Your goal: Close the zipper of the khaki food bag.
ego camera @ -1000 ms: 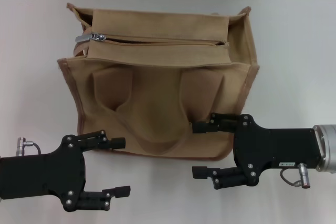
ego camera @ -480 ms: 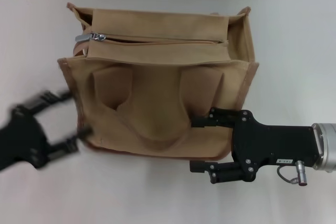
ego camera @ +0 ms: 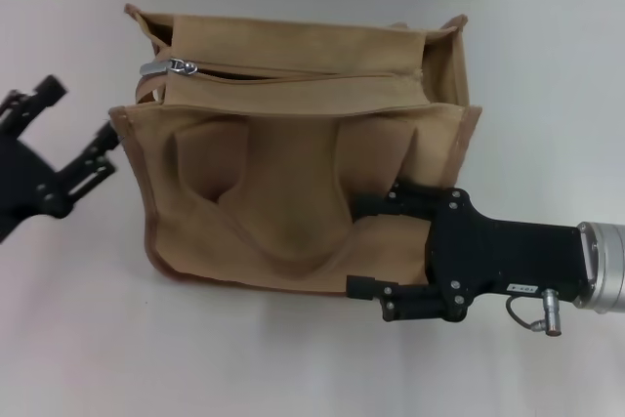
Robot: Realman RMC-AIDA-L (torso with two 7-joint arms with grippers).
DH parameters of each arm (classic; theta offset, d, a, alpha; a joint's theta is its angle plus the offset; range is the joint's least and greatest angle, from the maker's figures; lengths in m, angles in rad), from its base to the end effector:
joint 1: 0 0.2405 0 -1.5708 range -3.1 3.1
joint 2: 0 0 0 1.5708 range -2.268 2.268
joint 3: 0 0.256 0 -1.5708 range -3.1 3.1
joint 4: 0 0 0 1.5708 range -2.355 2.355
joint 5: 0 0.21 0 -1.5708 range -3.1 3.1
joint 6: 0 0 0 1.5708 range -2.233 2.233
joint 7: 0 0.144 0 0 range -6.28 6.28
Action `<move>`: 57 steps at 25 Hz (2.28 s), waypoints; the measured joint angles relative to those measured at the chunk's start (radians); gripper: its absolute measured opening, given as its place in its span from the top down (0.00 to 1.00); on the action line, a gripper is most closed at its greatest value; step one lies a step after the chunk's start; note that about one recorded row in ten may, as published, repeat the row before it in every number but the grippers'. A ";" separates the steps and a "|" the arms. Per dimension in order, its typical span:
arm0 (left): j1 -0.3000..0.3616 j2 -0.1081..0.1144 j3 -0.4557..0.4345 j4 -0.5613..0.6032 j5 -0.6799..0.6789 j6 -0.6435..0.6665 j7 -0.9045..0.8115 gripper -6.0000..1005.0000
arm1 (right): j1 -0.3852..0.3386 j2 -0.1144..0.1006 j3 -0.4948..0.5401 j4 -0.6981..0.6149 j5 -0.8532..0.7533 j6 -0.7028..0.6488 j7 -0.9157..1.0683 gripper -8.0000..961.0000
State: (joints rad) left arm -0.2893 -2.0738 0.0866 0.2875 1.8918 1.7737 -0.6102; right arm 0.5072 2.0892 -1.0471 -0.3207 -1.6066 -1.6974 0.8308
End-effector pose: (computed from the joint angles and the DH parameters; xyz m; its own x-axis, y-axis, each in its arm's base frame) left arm -0.3317 0.2386 0.0247 0.6463 -0.1363 0.7508 0.5351 -0.6205 -0.5733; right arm 0.2342 0.2669 -0.0606 0.7236 -0.0522 -0.6883 -0.1179 -0.9918 -0.0487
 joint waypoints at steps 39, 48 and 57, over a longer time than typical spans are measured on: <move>-0.068 -0.002 -0.028 -0.169 -0.027 -0.030 0.136 0.50 | -0.004 0.001 0.007 0.059 0.013 0.036 -0.020 0.15; -0.064 -0.002 -0.028 -0.168 -0.028 -0.018 0.136 0.81 | -0.002 0.002 0.007 0.066 0.017 0.029 -0.032 0.15; -0.075 -0.002 -0.030 -0.183 -0.032 0.133 0.102 0.97 | -0.029 -0.003 0.009 0.067 0.059 -0.084 -0.029 0.15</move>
State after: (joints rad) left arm -0.3640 -2.0755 0.0561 0.1042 1.8600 1.9063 -0.5081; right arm 0.4780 2.0863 -1.0386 -0.2539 -1.5479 -1.7815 0.8015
